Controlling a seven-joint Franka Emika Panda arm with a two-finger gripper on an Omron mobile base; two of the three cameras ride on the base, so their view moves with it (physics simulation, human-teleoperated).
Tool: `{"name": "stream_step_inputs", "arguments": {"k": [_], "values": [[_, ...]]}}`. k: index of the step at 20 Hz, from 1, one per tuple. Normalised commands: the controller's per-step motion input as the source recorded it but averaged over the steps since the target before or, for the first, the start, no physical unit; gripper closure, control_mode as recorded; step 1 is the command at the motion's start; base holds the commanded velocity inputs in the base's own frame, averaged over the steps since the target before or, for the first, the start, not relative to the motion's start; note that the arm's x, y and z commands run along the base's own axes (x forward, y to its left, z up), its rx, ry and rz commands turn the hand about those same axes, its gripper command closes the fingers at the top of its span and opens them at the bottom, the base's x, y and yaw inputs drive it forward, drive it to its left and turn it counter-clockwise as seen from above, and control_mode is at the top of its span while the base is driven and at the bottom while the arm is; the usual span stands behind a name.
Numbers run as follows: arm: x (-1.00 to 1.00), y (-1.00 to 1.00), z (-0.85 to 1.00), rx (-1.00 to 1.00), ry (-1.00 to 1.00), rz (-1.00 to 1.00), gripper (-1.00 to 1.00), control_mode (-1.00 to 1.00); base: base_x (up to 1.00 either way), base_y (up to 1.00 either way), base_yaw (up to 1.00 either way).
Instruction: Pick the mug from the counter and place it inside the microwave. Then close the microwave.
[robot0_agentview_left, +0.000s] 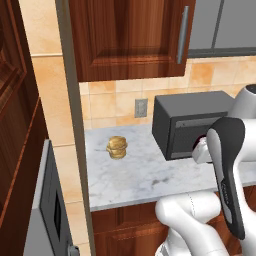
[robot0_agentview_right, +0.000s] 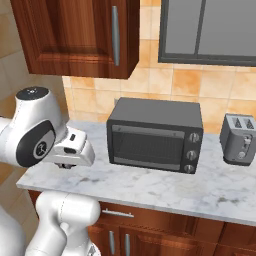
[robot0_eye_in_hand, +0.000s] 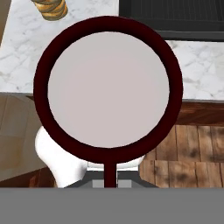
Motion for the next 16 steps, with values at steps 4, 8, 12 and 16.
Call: {"name": "stream_step_inputs", "arguments": {"k": [4, 8, 12, 16], "values": [[0.00, 0.00, 0.00, 0.00, 0.00, 0.00, 1.00, -1.00, 0.00, 0.00, 0.00], [0.00, 0.00, 0.00, 0.00, 0.00, 0.00, 1.00, -1.00, 0.00, 0.00, 0.00], [0.00, 0.00, 0.00, 0.00, 0.00, 0.00, 1.00, -1.00, 0.00, 0.00, 0.00], [0.00, 0.00, 0.00, 0.00, 0.00, 0.00, 1.00, -1.00, 0.00, 0.00, 0.00]]}}
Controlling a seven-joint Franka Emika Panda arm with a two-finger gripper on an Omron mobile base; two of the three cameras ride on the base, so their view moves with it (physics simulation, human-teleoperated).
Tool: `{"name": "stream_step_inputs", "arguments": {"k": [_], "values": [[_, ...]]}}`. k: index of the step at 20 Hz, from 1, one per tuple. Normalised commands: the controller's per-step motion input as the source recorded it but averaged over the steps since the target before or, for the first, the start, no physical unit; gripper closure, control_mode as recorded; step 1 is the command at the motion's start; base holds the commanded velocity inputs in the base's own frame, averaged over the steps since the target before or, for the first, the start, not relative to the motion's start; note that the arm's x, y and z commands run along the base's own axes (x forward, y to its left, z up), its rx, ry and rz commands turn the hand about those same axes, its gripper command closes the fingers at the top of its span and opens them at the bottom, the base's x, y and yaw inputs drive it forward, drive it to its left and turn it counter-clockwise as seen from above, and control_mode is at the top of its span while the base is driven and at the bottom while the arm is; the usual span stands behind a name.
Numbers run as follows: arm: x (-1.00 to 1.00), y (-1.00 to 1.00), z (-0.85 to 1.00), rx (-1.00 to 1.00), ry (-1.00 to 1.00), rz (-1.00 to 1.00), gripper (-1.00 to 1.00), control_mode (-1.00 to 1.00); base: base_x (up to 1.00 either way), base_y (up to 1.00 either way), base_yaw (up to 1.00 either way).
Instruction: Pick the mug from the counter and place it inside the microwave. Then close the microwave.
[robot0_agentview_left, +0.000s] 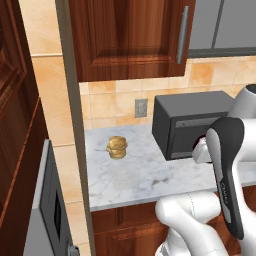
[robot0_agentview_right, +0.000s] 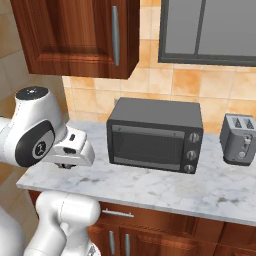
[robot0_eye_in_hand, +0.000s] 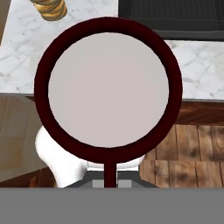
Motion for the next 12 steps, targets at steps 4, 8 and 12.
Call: {"name": "stream_step_inputs", "arguments": {"k": [4, 8, 12], "values": [[0.00, 0.00, 0.00, 0.00, 0.00, 0.00, 1.00, 1.00, 0.00, 0.00, 0.00], [0.00, 0.00, 0.00, 0.00, 0.00, 0.00, 1.00, 1.00, -0.50, -0.05, 0.05], [0.00, 0.00, 0.00, 0.00, 0.00, 0.00, 1.00, 1.00, -0.64, -0.32, 0.10]]}}
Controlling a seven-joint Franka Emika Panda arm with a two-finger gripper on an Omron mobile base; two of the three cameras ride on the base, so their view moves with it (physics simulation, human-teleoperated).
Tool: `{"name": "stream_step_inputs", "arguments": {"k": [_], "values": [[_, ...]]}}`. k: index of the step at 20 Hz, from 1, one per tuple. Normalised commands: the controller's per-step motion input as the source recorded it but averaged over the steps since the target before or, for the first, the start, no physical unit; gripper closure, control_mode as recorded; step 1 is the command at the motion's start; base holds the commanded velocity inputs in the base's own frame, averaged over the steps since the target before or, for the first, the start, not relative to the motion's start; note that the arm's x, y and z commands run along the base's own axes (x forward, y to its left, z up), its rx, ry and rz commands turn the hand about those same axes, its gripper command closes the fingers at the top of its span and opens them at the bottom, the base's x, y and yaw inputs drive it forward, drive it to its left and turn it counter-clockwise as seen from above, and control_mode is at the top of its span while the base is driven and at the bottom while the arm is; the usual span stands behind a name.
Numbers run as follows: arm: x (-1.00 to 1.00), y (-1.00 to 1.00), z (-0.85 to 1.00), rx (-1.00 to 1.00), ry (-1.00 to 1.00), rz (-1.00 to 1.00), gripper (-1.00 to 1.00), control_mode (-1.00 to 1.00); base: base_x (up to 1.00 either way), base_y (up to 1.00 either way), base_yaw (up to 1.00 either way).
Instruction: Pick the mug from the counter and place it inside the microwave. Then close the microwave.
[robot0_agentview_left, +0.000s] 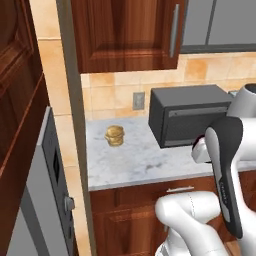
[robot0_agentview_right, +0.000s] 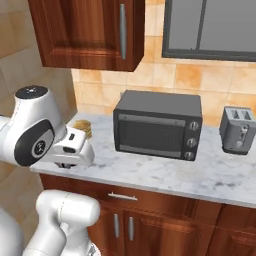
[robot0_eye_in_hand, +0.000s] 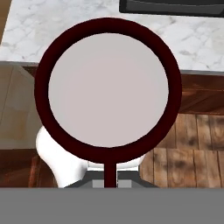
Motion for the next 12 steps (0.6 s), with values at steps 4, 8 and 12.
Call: {"name": "stream_step_inputs", "arguments": {"k": [4, 8, 12], "values": [[0.00, 0.00, 0.00, 0.00, 0.00, 0.00, 1.00, 1.00, -0.04, -0.31, 0.16], [0.00, 0.00, 0.00, 0.00, 0.00, 0.00, 1.00, 1.00, -0.01, -0.65, 0.47], [0.00, 0.00, 0.00, 0.00, 0.00, 0.00, 1.00, 1.00, -0.29, -0.65, 0.67]]}}
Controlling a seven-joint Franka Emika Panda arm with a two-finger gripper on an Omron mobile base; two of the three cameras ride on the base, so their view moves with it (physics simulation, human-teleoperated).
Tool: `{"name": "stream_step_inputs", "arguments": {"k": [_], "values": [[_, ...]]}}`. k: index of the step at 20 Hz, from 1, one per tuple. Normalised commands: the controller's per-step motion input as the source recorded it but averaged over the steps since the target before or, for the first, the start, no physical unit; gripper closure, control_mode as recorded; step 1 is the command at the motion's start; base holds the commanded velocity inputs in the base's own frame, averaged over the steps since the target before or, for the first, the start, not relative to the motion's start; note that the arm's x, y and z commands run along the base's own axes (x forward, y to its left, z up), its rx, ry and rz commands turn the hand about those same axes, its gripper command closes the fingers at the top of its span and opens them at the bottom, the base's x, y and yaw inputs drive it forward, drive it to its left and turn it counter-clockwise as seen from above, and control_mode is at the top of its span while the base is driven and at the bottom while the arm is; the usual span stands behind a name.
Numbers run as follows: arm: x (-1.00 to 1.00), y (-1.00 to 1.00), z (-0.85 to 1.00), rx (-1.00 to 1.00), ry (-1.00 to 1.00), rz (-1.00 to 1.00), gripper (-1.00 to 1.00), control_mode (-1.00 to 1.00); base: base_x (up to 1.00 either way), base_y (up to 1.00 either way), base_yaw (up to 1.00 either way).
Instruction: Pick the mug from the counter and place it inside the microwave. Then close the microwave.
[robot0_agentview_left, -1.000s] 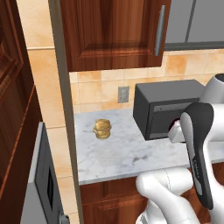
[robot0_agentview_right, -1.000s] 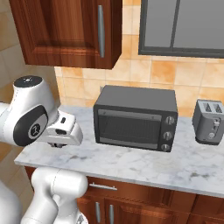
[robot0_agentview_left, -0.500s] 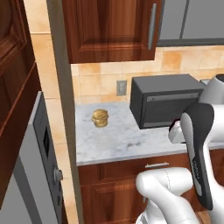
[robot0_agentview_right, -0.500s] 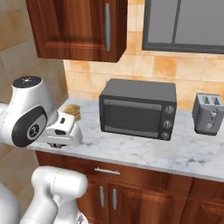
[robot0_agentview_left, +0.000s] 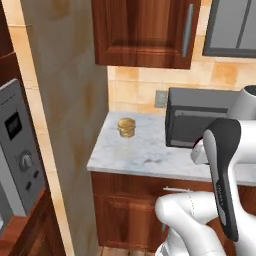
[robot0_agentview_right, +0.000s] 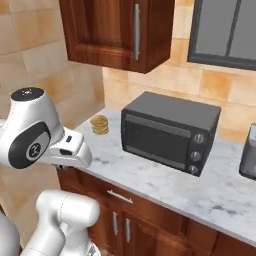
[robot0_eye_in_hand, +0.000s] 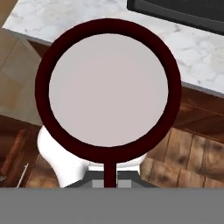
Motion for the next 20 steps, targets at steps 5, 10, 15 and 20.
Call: {"name": "stream_step_inputs", "arguments": {"k": [5, 10, 15, 20], "values": [[0.00, 0.00, 0.00, 0.00, 0.00, 0.00, 1.00, 1.00, -0.44, -0.51, 0.73], [0.00, 0.00, 0.00, 0.00, 0.00, 0.00, 1.00, 1.00, -0.39, -0.28, 0.81], [0.00, 0.00, 0.00, 0.00, 0.00, 0.00, 1.00, 1.00, -0.23, -0.01, 0.86], [0.00, 0.00, 0.00, 0.00, 0.00, 0.00, 1.00, 1.00, -0.05, -0.14, 0.81]]}}
